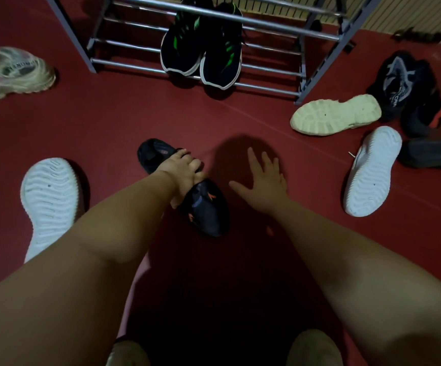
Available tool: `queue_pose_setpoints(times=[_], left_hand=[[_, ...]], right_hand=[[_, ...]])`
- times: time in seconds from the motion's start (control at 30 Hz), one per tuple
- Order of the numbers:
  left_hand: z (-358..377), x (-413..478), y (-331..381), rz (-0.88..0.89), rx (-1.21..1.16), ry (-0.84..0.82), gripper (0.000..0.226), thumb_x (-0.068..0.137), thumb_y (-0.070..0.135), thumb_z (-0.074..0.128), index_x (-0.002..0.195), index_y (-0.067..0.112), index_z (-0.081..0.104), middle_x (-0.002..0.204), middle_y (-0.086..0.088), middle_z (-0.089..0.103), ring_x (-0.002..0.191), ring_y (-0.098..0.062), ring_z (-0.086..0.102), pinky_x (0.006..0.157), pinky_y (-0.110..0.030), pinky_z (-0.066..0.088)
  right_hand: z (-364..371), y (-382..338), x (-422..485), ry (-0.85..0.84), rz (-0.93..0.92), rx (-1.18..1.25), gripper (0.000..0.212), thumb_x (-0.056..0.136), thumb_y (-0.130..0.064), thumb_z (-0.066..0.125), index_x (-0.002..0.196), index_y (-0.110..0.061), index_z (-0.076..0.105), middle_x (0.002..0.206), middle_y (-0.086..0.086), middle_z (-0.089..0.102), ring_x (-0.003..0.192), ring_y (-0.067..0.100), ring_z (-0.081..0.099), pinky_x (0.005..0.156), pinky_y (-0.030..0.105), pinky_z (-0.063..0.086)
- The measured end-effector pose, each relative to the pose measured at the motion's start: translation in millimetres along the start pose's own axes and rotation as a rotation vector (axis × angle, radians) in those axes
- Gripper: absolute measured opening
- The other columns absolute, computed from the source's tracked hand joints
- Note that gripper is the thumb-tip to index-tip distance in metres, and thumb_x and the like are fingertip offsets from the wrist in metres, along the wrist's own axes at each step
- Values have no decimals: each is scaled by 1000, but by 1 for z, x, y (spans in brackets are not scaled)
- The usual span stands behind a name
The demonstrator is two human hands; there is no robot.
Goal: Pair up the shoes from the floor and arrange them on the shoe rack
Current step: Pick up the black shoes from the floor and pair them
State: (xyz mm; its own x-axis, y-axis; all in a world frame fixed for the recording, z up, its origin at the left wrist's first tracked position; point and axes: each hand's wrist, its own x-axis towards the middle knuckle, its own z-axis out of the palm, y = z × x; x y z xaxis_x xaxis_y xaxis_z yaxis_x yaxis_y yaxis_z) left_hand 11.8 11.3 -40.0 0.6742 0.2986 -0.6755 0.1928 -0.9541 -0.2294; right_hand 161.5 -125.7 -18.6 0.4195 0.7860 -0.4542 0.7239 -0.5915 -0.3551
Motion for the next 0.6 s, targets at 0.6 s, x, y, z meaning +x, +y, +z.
queue_pose_setpoints(times=[0.6], left_hand=[[42,-55,2,-422,-1351,98,107,70,48,76,148,20,8,137,-7,50,121,-27,51,100,-31,40]], right_hand=[[14,-9,-8,-206,104,403,84,92,-45,53,150,-33,-6,155,20,17,141,29,26,111,28,22]])
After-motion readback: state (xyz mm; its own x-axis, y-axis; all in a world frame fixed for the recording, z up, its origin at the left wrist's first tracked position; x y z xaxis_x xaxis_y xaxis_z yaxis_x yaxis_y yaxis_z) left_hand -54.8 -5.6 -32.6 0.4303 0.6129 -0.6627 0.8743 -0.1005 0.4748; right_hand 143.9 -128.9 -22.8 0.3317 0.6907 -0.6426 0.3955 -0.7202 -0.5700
